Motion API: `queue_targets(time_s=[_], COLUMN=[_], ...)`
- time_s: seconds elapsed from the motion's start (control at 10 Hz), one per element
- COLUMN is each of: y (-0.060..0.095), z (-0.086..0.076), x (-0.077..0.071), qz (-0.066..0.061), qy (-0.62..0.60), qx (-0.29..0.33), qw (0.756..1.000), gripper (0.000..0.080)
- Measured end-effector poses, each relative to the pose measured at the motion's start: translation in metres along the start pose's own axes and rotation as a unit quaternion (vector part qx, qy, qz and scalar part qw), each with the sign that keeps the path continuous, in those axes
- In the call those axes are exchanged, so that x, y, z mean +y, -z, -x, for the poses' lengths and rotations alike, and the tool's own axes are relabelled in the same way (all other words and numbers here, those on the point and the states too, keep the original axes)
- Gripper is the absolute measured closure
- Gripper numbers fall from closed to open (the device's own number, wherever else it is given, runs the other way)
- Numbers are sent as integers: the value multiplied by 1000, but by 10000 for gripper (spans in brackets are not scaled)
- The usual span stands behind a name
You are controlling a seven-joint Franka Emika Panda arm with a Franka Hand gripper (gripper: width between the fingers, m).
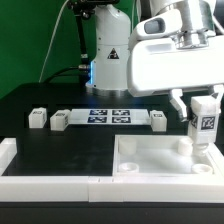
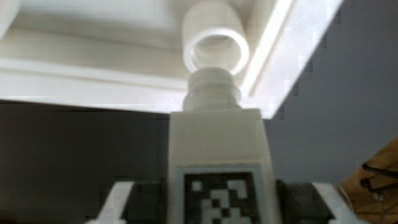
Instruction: Assemble one leg
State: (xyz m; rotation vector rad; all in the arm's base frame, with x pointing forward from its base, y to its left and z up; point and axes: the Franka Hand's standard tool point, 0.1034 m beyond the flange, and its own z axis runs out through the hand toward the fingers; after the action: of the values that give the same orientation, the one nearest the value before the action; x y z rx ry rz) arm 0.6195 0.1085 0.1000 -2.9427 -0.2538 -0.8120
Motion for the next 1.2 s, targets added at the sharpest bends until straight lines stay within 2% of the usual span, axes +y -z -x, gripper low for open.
queue_targets(time_s=[0.3, 1.0, 1.2], y=[-11, -18, -25], z=[10, 8, 16], x=[0, -4, -6], qz=[4, 4, 3], qy=[-1, 2, 2], qx=[16, 31, 23], qw=[1000, 1000, 1000], gripper=[509, 509, 509])
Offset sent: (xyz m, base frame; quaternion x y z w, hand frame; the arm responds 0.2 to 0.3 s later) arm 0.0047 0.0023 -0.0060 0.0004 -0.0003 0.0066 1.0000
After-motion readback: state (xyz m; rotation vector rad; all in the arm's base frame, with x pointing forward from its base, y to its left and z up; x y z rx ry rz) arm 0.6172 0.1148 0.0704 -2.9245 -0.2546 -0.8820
